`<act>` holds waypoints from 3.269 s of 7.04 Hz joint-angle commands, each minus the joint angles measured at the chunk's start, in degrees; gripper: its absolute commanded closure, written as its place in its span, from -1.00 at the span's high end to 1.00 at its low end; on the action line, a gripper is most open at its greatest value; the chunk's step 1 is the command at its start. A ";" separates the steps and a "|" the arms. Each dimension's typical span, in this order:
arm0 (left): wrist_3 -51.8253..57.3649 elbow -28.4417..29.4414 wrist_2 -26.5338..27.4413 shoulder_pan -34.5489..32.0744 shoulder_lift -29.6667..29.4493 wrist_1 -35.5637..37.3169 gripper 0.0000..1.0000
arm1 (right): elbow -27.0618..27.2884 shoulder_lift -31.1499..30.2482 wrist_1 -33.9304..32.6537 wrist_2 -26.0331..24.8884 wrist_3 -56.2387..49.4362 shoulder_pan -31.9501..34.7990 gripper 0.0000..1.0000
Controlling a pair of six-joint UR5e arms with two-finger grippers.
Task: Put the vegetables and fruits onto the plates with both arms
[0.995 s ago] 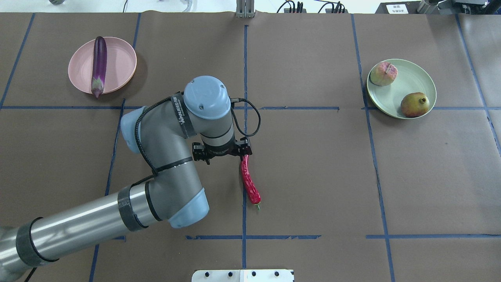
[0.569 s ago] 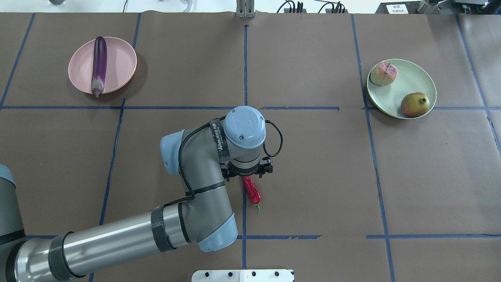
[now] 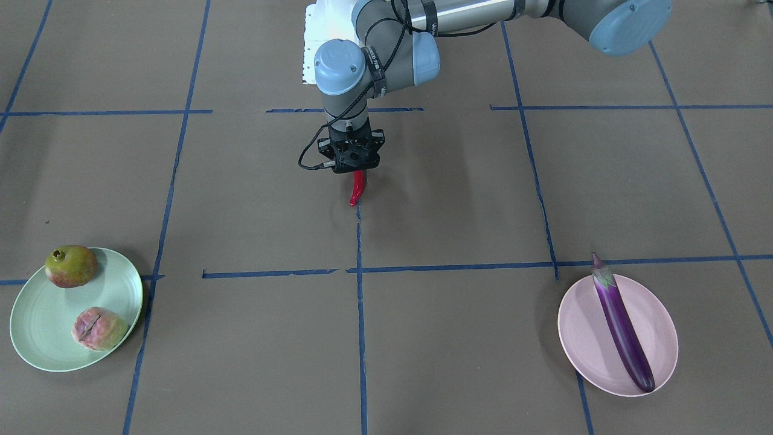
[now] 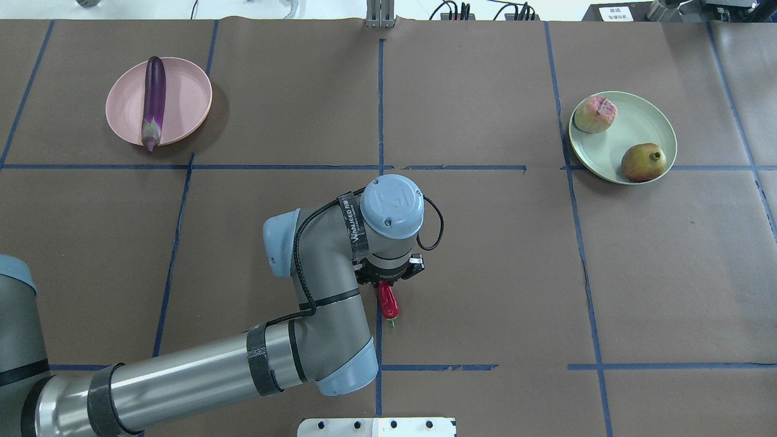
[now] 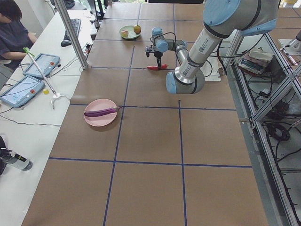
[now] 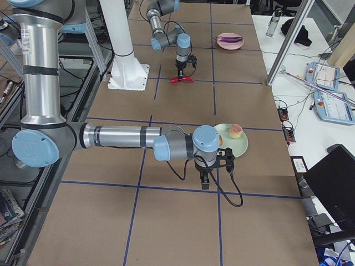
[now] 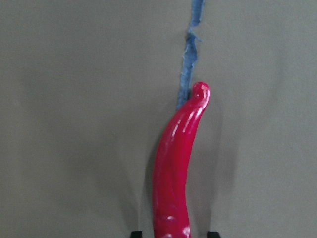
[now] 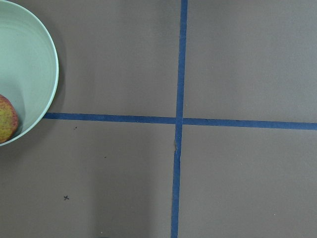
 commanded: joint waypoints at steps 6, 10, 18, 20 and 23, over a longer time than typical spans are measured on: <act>15.49 -2.70 -1.35 -23.18 8.96 -0.67 -0.89 | -0.21 -0.09 0.00 0.17 0.00 -0.18 1.00; 37.50 14.55 -3.47 -36.31 11.11 -7.64 -0.88 | -0.21 -0.17 0.09 0.25 0.00 -0.53 1.00; 72.22 10.49 -22.16 -51.22 24.52 -13.16 1.00 | -0.30 -0.09 0.09 0.17 0.09 -0.88 1.00; 86.13 9.79 -24.21 -59.39 27.35 -7.57 1.00 | -0.30 0.00 0.09 0.17 0.09 -0.88 1.00; 100.08 8.48 -24.47 -71.27 33.04 4.32 1.00 | -0.38 0.00 0.09 0.08 0.09 -0.88 1.00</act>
